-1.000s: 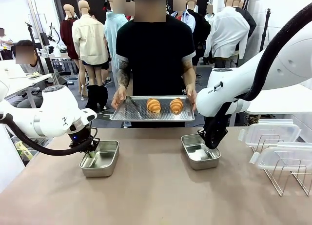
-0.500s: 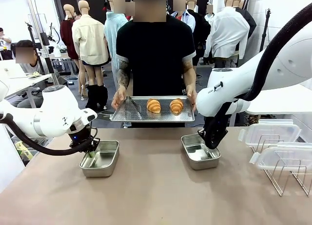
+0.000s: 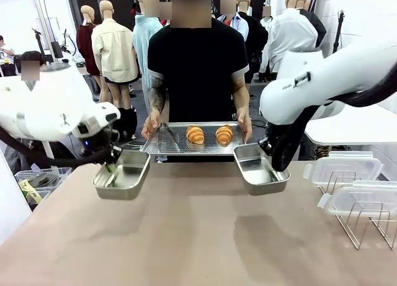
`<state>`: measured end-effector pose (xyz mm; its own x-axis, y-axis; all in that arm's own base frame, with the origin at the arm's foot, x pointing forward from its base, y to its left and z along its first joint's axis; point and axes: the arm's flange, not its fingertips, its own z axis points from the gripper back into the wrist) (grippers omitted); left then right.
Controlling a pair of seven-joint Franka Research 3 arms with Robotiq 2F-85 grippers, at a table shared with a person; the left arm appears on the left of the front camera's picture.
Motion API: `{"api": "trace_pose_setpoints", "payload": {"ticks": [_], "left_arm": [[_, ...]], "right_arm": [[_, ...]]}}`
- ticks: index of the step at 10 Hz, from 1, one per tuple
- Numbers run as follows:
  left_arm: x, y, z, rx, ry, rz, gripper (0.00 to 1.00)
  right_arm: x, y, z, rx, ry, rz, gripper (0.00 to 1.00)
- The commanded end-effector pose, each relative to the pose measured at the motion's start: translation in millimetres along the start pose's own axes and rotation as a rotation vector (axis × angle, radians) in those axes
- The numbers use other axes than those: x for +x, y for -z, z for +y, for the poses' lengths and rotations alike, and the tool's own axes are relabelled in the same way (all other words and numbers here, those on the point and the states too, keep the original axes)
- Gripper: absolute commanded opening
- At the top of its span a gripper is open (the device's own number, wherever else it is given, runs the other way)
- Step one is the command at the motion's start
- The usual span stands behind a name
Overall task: Place the bread in airtight containers.
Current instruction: Once an object is inside an Airtight Container , place the container in the center of the table.
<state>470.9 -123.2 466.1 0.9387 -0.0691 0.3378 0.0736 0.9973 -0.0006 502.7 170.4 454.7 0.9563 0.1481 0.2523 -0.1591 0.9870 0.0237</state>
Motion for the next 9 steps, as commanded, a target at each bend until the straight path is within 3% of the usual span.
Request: {"api": "trace_pose_setpoints", "payload": {"ticks": [1, 2, 3, 9], "left_arm": [[17.4, -20.7, -1.1, 0.016, -0.048, 0.013, 0.0], [20.4, -16.7, -2.6, -0.012, -0.063, 0.019, 0.0], [6.1, -21.1, 2.7, 0.008, -0.01, -0.002, 0.0], [6.1, -21.1, 2.7, 0.008, -0.01, -0.002, 0.0]], "right_arm": [[10.4, 1.4, 3.1, -0.056, 0.059, 0.031, 0.0], [0.0, 0.0, 0.0, 0.0, 0.0, 0.0, 0.0], [0.0, 0.0, 0.0, 0.0, 0.0, 0.0, 0.0], [0.0, 0.0, 0.0, 0.0, 0.0, 0.0, 0.0]]}}
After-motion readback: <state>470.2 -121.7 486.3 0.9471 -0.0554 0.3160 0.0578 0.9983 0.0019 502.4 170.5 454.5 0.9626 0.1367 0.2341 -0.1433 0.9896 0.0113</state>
